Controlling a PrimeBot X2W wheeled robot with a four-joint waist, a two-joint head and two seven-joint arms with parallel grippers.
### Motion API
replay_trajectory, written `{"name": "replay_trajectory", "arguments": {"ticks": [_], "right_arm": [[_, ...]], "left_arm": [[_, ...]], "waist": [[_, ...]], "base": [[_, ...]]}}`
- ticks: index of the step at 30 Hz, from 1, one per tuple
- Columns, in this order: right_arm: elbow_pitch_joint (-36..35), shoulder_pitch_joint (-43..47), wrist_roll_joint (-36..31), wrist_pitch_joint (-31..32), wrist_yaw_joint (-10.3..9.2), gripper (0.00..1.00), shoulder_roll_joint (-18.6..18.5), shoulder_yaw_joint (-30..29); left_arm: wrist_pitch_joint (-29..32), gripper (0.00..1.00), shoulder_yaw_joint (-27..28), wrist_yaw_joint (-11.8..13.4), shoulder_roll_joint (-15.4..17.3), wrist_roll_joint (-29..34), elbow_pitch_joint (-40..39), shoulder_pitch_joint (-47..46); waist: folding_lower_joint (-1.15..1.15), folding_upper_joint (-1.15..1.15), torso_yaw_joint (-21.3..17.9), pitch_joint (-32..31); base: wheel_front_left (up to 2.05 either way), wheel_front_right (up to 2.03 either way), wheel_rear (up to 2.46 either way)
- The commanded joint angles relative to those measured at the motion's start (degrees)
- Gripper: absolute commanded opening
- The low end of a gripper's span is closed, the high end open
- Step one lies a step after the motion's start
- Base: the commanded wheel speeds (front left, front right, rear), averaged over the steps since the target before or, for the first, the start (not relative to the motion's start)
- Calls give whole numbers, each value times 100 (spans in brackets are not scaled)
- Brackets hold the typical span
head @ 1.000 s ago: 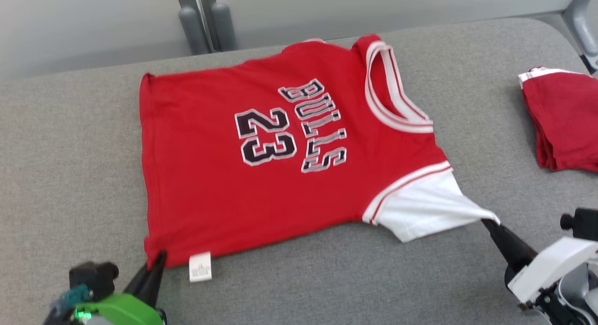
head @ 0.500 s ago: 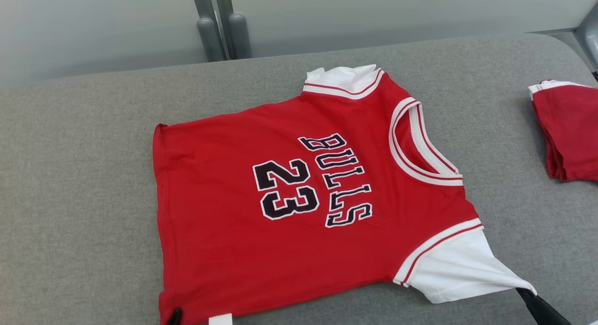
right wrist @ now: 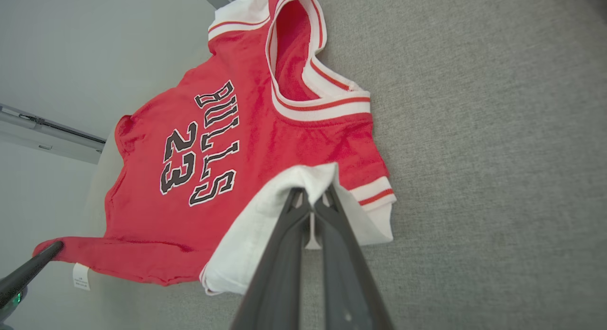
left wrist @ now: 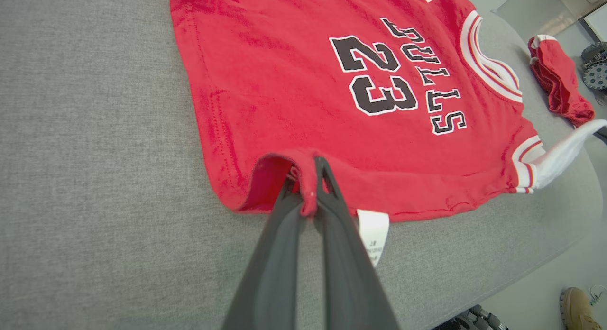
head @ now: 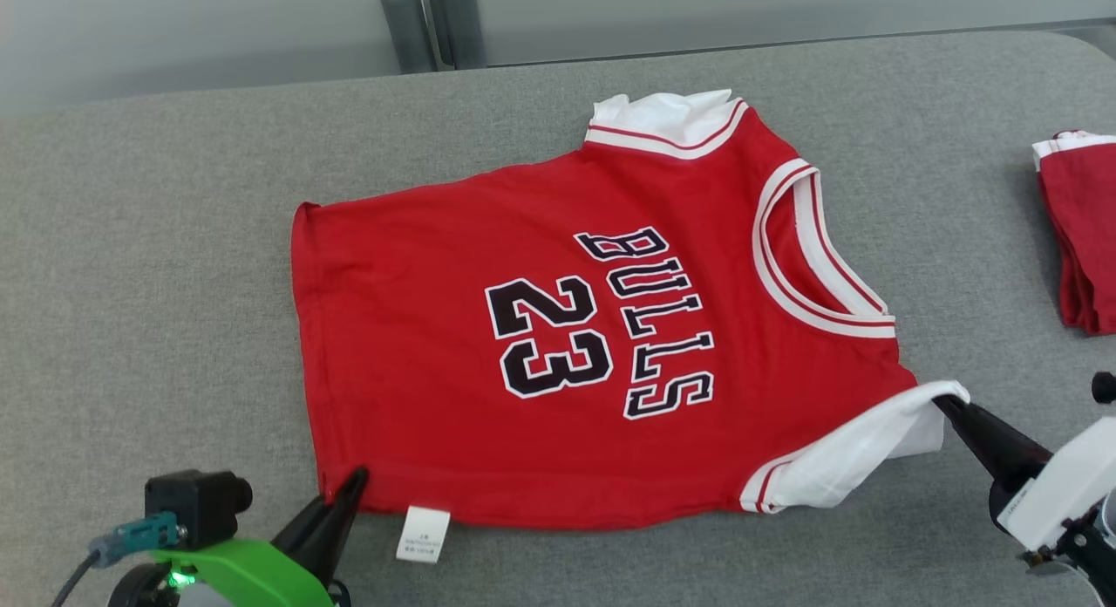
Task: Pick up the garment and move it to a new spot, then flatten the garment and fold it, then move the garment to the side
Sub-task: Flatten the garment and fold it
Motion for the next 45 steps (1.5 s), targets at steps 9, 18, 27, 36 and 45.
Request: {"name": "replay_trajectory", "arguments": {"ticks": [9,18,27,36,45], "right_arm": [[422,-1405,-806,1071,2,0,221,-151],[1028,-2258,-1399,1558,2,0,416,21],[723,-2220,-1685,931,2,100,212,-108],[-325,-885,-1526,1268,2,100,-411,-118],[103,-1256,-1923,1343,2,100,-465,485]], "left_arm": [[939,0,-62,196,15,-61,373,-1210],[1599,0,-175,248,-117,-272,985,-1888],[1208,100,163,560,83,-237,846,-1331],[861,100,405,714,154,-436,96,-343],[1028,100,10,511,-34,-345,693,-619]], "waist": [[1,0,197,330],[1,0,278,528],[1,0,137,571],[1,0,42,828],[1,0,87,1006]], "base": [[0,0,0],[0,0,0],[0,0,0],[0,0,0],[0,0,0]]}}
